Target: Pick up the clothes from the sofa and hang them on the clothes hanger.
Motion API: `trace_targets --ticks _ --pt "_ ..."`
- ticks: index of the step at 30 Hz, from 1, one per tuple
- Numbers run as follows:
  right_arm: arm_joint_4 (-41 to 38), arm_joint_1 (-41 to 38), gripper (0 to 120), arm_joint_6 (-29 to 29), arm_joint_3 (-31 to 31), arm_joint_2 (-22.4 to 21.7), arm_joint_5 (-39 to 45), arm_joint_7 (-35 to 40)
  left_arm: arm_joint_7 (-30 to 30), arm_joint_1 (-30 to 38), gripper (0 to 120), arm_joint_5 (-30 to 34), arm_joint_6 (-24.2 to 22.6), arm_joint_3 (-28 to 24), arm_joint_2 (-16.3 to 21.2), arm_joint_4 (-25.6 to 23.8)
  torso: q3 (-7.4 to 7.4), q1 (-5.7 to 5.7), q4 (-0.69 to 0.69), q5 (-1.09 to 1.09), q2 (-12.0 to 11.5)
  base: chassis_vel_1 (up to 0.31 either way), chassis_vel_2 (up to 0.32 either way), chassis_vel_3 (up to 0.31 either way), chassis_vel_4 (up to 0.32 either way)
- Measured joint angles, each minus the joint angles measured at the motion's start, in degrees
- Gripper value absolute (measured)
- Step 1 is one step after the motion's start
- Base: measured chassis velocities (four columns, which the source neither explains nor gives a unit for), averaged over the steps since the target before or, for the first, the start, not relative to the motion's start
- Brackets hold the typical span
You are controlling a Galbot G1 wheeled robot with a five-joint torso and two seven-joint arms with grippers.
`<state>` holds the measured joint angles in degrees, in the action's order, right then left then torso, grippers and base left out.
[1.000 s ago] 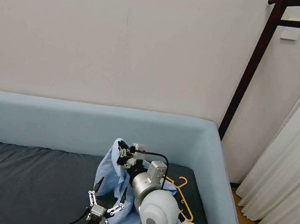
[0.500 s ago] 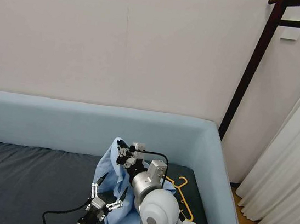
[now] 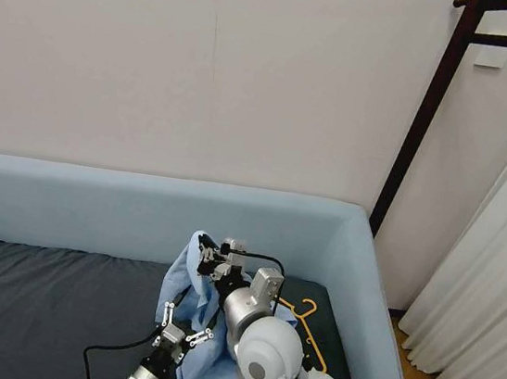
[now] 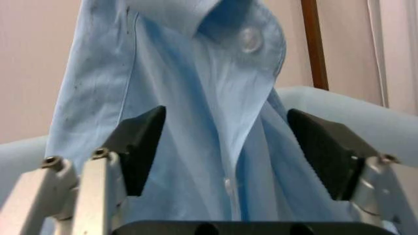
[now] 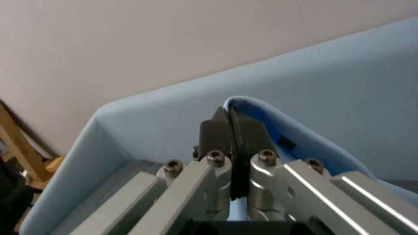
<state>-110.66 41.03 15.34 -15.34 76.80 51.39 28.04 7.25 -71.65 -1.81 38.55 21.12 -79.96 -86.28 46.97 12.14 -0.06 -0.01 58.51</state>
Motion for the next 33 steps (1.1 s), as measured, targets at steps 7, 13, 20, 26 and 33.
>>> trace_targets --ticks 7,13,20,26,33 --pt "0.9 0.3 0 -0.1 0.0 0.1 -0.3 0.6 -0.5 -0.7 44 0.0 0.7 -0.1 -0.2 -2.2 0.0 0.0 0.0 0.0 0.0 0.0 0.0 0.0 0.0" --pt "1.3 0.5 0 -0.1 0.1 0.2 -0.5 1.1 -0.5 -1.8 23 0.1 1.2 0.7 -0.3 -3.7 0.0 0.0 0.0 0.0 0.0 0.0 0.0 0.0 0.0" --pt "1.6 0.6 0 -0.1 0.1 0.3 -1.1 1.3 -0.6 -2.9 1 0.9 1.3 2.1 0.1 -5.1 0.0 0.0 0.0 0.0 0.0 0.0 0.0 0.0 0.0" --pt "0.9 1.3 0 0.0 0.1 -0.2 -1.6 0.0 -0.3 -4.1 0 2.9 1.1 3.8 1.4 -7.0 -0.01 -0.01 0.0 0.0 0.0 0.0 0.0 0.0 0.0" --pt "0.5 3.1 10 0.2 -0.4 -1.1 -4.5 -1.8 -0.3 -4.8 0 5.2 0.5 5.5 2.4 -8.9 0.0 -0.01 0.0 0.0 0.0 0.0 0.0 0.0 0.0"
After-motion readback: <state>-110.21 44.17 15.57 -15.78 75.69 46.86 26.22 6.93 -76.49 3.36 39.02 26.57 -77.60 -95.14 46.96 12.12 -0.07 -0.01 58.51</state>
